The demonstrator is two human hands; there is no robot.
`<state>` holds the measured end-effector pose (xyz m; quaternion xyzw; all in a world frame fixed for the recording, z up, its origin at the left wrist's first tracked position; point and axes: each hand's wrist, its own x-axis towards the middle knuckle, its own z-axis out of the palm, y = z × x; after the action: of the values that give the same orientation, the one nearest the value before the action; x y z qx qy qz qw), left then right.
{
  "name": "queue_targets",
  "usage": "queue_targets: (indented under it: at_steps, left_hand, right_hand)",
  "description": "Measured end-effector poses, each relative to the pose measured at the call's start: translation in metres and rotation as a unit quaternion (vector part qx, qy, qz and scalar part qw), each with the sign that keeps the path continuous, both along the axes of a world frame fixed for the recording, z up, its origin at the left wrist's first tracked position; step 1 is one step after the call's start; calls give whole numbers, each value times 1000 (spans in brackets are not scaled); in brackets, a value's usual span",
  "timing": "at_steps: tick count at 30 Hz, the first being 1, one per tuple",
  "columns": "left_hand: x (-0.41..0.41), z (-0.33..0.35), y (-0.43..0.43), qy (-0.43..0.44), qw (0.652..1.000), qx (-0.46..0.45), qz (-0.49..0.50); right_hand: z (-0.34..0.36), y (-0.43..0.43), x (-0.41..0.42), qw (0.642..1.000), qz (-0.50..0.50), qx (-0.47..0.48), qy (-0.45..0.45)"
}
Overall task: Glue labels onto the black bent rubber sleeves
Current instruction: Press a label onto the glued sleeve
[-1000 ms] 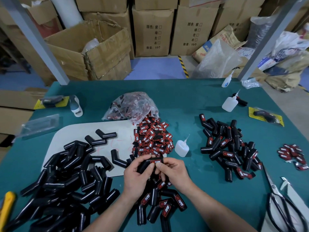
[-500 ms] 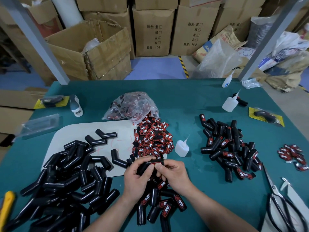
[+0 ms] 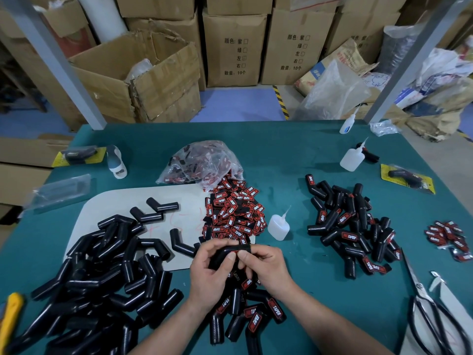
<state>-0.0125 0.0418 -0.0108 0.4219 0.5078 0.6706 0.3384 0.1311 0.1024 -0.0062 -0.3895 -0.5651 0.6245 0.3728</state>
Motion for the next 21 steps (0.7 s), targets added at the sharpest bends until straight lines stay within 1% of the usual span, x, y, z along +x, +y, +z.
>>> queue_targets:
  at_steps: [2,5,7,10,12,17,21]
  left_hand:
    - [1,-2,0,-1,1000,5,1]
    - [1,-5,2,31,999,23,-1]
    - [-1,-6,3,78,996,43,-13]
    - [-6,-10,6,170,983,73,-19]
    - [-6,-12,6,199,977,80,-17]
    - [-6,-15,6,231,969,84,-6]
    - [-6,-13,6,233,969,85,-4]
  right_hand:
    - [0,-1,0,1000,-5,-17,11]
    - [-2,-2,0,997,-1,-60,46]
    - [-1,-1,0,996,-3,-69,50]
    - [1,0,-1,996,-2,-76,51]
    - [2,0,-2,995,-9,-83,53]
    - [0,1,-1,994,-18,-94,51]
    - [1,0,0,995,-18,-86,44]
